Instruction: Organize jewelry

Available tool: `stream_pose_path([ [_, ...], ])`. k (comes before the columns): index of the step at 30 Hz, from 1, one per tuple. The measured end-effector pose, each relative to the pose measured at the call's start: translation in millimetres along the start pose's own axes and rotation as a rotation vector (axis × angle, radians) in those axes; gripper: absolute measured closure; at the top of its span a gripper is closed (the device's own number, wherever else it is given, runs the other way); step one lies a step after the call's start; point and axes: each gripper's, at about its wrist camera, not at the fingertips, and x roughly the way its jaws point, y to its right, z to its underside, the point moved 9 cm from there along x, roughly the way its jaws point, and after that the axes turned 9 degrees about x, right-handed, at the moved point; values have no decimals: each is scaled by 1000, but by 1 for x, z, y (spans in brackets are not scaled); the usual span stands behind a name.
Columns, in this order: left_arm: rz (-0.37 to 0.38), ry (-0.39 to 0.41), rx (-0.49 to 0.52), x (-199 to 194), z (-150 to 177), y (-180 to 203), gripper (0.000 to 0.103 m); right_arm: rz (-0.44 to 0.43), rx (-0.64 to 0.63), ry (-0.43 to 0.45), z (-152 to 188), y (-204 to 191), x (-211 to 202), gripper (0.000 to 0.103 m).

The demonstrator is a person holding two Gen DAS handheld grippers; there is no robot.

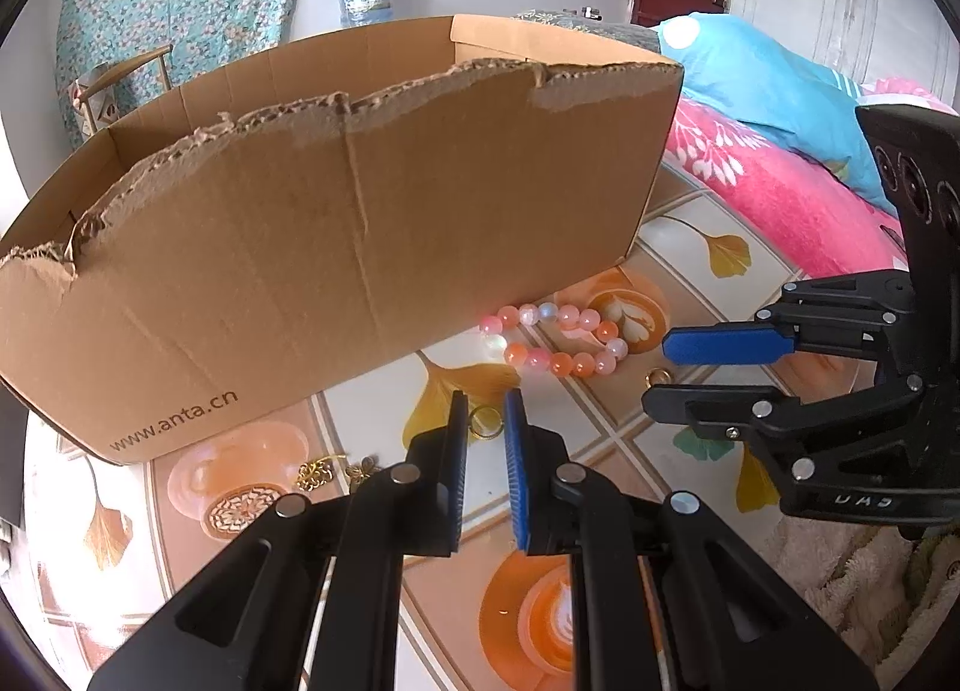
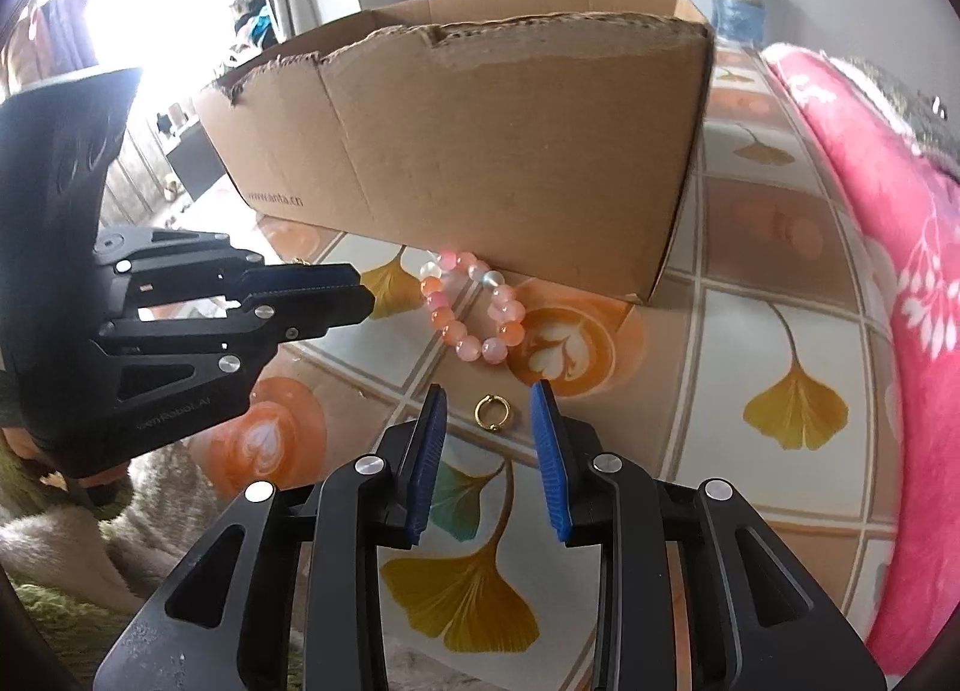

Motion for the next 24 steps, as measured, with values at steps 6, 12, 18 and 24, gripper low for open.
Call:
stream_pose_path([
  [6,0,-1,-5,0,1,-1,91,59,-52,-2,2,-1,1,86],
  [12,0,-1,-12,1,1,-2,91,77,-85,-15,3,-4,4,94],
  [18,-1,2,-14,0,1,-2,91,57,-51,-5,0,1,0,103],
  [24,-7,3,-9,0,1,-3,91,31,-23,-20,-1,4,-2,103],
])
